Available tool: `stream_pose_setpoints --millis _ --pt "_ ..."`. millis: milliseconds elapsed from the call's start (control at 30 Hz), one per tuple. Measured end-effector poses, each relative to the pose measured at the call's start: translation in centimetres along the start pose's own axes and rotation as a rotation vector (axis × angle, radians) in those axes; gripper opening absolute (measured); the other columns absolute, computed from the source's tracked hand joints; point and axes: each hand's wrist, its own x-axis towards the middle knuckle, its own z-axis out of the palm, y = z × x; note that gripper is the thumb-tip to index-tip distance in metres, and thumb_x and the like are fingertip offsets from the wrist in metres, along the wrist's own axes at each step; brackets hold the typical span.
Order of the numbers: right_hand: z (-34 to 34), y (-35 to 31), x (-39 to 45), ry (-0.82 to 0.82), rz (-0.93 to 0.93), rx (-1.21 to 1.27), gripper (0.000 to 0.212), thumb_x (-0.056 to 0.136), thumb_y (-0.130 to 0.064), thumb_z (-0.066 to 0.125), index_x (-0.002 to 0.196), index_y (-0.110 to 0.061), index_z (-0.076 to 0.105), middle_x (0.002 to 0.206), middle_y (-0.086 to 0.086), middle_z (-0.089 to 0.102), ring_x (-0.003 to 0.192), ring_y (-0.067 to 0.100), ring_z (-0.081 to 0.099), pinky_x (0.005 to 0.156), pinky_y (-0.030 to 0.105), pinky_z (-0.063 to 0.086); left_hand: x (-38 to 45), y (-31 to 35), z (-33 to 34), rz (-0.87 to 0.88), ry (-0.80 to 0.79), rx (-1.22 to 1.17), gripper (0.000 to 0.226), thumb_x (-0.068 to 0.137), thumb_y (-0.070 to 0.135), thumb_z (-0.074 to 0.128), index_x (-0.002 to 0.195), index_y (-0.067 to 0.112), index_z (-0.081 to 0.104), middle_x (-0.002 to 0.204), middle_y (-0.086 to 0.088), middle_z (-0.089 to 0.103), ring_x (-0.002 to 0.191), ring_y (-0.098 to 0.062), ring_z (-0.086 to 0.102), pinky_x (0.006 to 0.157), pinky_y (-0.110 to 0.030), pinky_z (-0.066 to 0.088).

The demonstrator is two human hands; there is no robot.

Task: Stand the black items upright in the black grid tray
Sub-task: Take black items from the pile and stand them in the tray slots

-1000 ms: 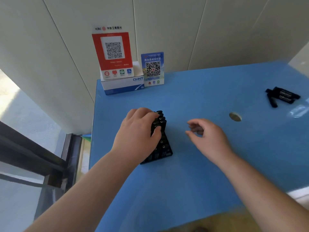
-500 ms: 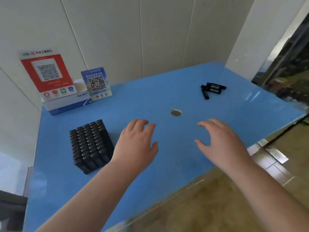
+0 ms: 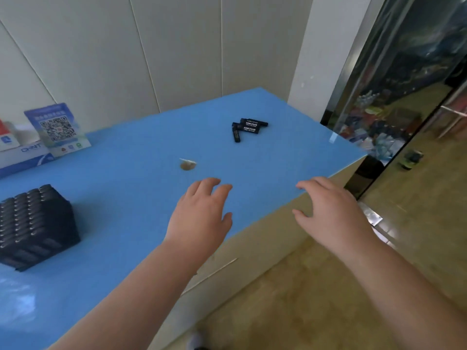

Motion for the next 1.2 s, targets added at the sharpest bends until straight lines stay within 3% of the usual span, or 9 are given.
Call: stream_pose_setpoints --millis 233,733,1100,1200 --pt "0.8 2.7 3.4 0.009 -0.011 0.012 0.051 0.09 -0.036 0.069 0.137 -0.023 0.054 0.131 -0.006 0.055 0.121 0.02 0.054 0.102 0.035 0.045 4.3 2.5 1.7 0.01 -0.008 -0.02 0.056 0.094 0.043 0.052 0.146 0.028 0.039 0.148 0.005 0.037 0.137 -0.019 0.032 0.109 -0.033 0.035" --pt "3.3 6.0 18.8 -0.007 -0.052 0.019 0.043 0.087 -0.032 0.071 0.128 -0.023 0.06 0.122 -0.005 0.059 0.115 0.021 0.057 0.097 0.038 0.048 20.0 1.8 5.7 -0.011 -0.073 -0.072 0.057 0.096 0.043 0.049 0.148 0.026 0.034 0.147 0.007 0.037 0.136 -0.018 0.033 0.109 -0.031 0.035" --pt "6.6 7.7 27.8 -0.104 -0.137 0.093 0.037 0.089 -0.027 0.068 0.125 -0.023 0.062 0.122 -0.006 0.06 0.115 0.021 0.056 0.093 0.033 0.045 26.6 -0.4 8.8 -0.234 -0.175 -0.068 0.053 0.097 0.044 0.048 0.144 0.022 0.039 0.143 0.004 0.042 0.132 -0.02 0.038 0.104 -0.031 0.037" --pt "7.4 8.1 30.5 -0.131 -0.209 0.12 0.037 0.09 -0.025 0.067 0.126 -0.023 0.061 0.123 -0.006 0.059 0.116 0.02 0.055 0.091 0.031 0.043 29.2 -0.3 9.5 -0.35 -0.181 -0.128 0.044 0.097 0.039 0.049 0.136 0.019 0.048 0.136 0.003 0.047 0.126 -0.021 0.044 0.097 -0.032 0.04"
